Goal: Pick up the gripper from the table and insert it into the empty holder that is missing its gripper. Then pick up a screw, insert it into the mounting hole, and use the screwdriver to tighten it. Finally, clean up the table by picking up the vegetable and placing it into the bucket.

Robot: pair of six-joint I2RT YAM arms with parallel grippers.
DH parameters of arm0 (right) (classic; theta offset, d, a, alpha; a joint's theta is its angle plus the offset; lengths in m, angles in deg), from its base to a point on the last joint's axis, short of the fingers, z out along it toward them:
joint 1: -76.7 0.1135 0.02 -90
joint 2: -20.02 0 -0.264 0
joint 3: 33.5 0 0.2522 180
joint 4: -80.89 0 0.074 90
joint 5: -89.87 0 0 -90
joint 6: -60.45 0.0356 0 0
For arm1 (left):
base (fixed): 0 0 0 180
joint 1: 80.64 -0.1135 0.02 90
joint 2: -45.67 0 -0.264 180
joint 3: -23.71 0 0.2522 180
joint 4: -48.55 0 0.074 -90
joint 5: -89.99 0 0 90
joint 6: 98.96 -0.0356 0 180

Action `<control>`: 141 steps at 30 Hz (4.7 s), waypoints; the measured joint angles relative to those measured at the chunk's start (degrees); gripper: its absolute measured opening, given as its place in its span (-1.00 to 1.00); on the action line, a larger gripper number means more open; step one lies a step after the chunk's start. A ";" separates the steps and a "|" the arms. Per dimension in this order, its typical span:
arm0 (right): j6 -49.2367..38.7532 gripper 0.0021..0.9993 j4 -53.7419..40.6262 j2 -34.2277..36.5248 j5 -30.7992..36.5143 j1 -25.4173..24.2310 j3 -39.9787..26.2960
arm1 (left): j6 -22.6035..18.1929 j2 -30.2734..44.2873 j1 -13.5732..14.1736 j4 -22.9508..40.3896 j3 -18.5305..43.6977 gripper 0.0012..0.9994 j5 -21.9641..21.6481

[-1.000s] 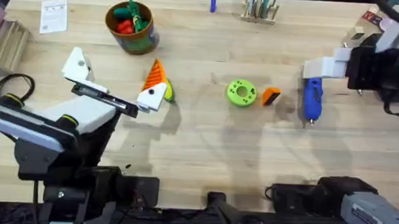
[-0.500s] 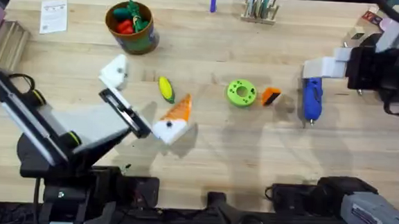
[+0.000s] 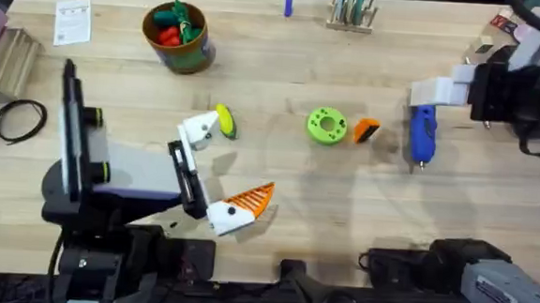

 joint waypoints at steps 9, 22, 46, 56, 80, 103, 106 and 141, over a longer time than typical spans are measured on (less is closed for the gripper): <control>0.00 0.98 0.00 0.00 0.00 0.00 0.00 | 0.17 -0.02 0.00 4.24 0.02 0.97 1.43; 0.00 0.98 0.00 0.00 0.00 0.00 0.00 | -7.06 -0.04 0.00 4.06 0.02 0.97 1.02; 0.00 0.98 0.00 0.00 0.00 0.00 0.00 | -1.32 -0.02 0.00 3.21 0.02 0.97 -3.62; 0.00 0.98 0.00 -0.02 0.00 0.00 0.00 | -1.31 -0.02 0.00 3.21 0.02 0.97 -3.62; 0.00 0.98 0.00 0.00 0.00 0.00 0.00 | -1.31 -0.02 0.00 3.21 0.02 0.97 -3.62; 5.28 0.98 -5.48 3.11 0.01 3.27 -1.37 | -1.30 -0.03 0.00 3.21 0.02 0.97 -3.64; 7.43 0.98 -6.82 4.63 0.02 6.87 -2.41 | -1.31 -0.02 0.00 3.21 0.02 0.97 -3.64; 16.07 0.98 -7.01 21.71 1.33 16.65 -5.84 | -1.29 -0.05 0.00 3.21 0.02 0.97 -3.64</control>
